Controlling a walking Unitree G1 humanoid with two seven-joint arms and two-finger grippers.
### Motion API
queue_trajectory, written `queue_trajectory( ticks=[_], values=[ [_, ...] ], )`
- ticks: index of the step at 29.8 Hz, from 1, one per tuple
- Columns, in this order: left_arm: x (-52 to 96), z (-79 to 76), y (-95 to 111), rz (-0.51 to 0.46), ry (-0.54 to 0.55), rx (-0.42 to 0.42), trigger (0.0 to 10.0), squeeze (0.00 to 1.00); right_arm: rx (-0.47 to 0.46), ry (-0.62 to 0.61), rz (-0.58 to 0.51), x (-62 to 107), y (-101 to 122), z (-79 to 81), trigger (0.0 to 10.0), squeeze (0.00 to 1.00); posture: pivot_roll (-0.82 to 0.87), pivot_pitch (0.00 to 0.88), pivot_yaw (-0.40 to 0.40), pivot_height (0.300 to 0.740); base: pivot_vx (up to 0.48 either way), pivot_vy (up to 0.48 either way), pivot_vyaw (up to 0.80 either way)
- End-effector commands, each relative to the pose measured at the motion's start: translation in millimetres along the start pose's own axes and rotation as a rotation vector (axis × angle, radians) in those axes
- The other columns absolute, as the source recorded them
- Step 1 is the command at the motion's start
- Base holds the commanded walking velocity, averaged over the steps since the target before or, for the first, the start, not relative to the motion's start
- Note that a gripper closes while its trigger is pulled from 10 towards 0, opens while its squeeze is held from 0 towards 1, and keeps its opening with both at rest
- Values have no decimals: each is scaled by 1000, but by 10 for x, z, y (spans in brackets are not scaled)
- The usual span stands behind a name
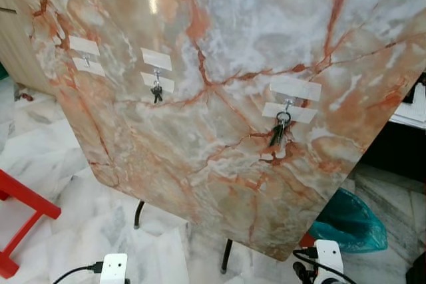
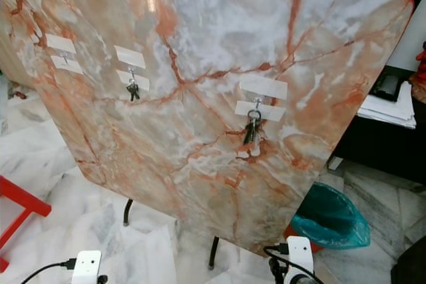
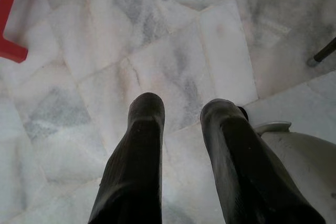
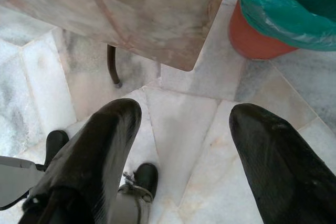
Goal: Hang keys on a hook
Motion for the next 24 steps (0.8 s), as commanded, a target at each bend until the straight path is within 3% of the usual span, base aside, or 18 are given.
queue_trajectory(
  ticks=[1, 24],
  values=[
    [18, 42, -90, 30, 18, 20, 10000, 0, -24, -9, -10, 0, 15, -12, 10000, 0, 22, 11, -40, 740, 0, 247, 0],
    [13, 95, -75, 30, 28, 18, 10000, 0, -14, 2, -5, -9, 23, 24, 10000, 0, 39, 19, -33, 740, 0, 267, 0]
  ],
)
Point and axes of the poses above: a point about 5 cm out from each wrist's last joint towards the gripper, its own x axis pointing back from the gripper into the wrist, its own y axis along the axis of the wrist's last joint, z = x × y, the point moved 4 cm from there along -x, pointing out of the wrist towards the gripper, and after that the axes turned 10 degrees about x, right-handed, at the moved point
